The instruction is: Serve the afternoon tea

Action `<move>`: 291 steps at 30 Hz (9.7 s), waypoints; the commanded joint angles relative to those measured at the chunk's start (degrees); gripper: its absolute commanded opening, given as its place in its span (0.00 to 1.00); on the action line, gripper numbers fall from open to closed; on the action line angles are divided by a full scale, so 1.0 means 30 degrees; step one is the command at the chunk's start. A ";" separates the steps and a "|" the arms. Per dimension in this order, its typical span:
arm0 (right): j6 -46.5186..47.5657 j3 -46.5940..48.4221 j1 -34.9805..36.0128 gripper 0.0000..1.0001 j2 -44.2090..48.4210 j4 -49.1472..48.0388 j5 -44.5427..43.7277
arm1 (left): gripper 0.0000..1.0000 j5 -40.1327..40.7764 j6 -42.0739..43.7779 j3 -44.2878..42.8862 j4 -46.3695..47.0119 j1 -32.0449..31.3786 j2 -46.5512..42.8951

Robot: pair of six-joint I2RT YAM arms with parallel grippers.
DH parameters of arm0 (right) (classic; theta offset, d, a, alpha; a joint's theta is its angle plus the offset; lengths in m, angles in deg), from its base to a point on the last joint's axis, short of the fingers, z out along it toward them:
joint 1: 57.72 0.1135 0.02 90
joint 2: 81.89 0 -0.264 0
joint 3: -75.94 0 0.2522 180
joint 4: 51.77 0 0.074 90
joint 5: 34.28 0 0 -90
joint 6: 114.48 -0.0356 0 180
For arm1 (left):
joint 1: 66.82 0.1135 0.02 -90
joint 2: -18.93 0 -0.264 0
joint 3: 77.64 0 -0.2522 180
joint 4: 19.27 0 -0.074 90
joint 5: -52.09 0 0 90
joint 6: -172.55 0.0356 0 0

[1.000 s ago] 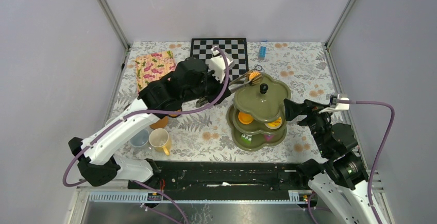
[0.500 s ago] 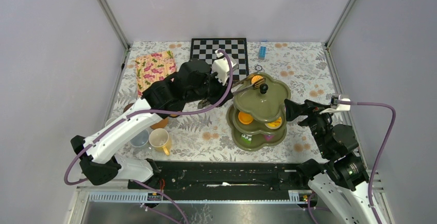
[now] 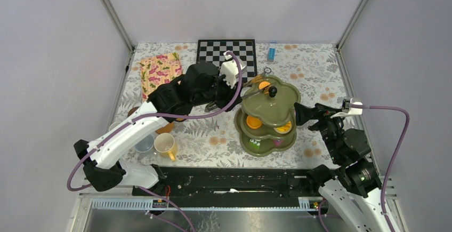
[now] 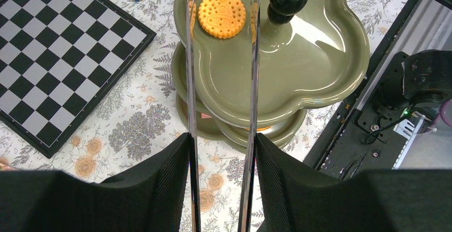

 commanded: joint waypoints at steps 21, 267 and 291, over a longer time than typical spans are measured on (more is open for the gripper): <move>-0.0222 0.0319 0.0087 0.98 -0.0112 -0.0266 0.0066 | 0.49 0.8897 -0.2950 0.0955 0.0848 0.9125 -0.2968; -0.0242 -0.0057 0.0087 0.98 0.2545 -0.0546 -0.2683 | 0.55 0.3279 -0.4922 0.6969 0.0270 1.7523 0.3448; -0.0240 -0.0157 0.0087 0.98 0.2768 -0.0477 -0.2763 | 0.55 0.3407 -0.4968 0.7201 -0.0118 1.7501 0.2479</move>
